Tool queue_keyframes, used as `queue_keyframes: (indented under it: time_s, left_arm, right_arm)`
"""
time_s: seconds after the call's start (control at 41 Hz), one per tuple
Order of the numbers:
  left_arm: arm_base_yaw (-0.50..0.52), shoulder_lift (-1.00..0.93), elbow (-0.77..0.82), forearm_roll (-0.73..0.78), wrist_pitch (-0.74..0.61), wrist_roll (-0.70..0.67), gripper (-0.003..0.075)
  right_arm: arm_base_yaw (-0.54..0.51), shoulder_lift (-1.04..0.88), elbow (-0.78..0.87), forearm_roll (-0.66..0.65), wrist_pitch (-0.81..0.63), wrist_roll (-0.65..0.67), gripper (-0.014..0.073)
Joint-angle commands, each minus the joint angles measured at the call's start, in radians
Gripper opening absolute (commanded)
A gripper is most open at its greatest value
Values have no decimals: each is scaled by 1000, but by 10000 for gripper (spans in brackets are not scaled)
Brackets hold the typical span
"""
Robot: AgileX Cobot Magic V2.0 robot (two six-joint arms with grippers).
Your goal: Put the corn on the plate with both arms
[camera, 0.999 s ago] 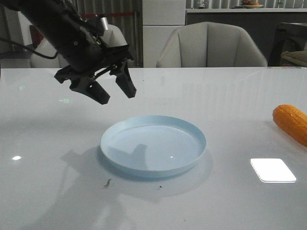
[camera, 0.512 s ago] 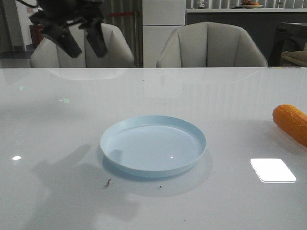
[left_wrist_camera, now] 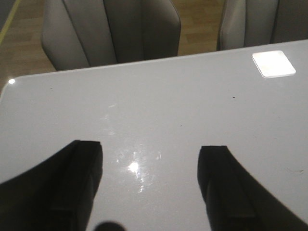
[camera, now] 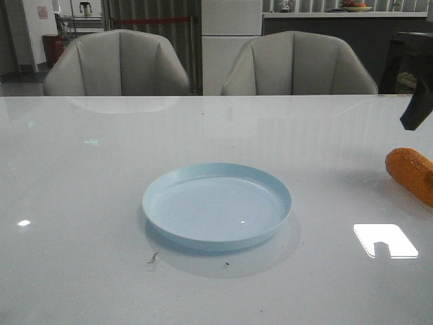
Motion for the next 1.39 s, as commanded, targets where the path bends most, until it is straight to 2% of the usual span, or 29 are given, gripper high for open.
queue_keyframes:
  time_s: [0.0, 0.171, 0.365, 0.56, 0.828, 0.926, 0.999, 1.194, 1.364]
  left_arm:
    - [24, -115, 117, -3, -134, -11, 488]
    - [50, -287, 469, -3, -317, -11, 488]
    - [54, -453, 741, -5, -429, -11, 488]
    - [54, -568, 853, -5, -431, -11, 488]
    - [54, -614, 864, -5, -424, -11, 488]
    - [54, -614, 864, -5, -422, -11, 488]
    - [54, -614, 864, -5, -414, -11, 488]
    - [54, -614, 864, -5, -411, -11, 488]
    - [54, -614, 864, -5, -411, -11, 488]
  right_arm:
    - [-8, 2, -55, 6, -7, -5, 591]
    - [-8, 35, -65, -2, -30, -5, 591]
    - [-8, 72, -65, -19, -38, -5, 591]
    - [-7, 116, -65, -22, -26, -5, 591]
    - [25, 151, -65, -34, -24, -5, 585]
    - [32, 151, -65, -45, -21, -5, 506]
    - [32, 151, -65, -49, -16, -5, 414]
    - [32, 150, -72, -51, 38, -5, 48]
    - [32, 149, -169, -47, 158, -5, 66]
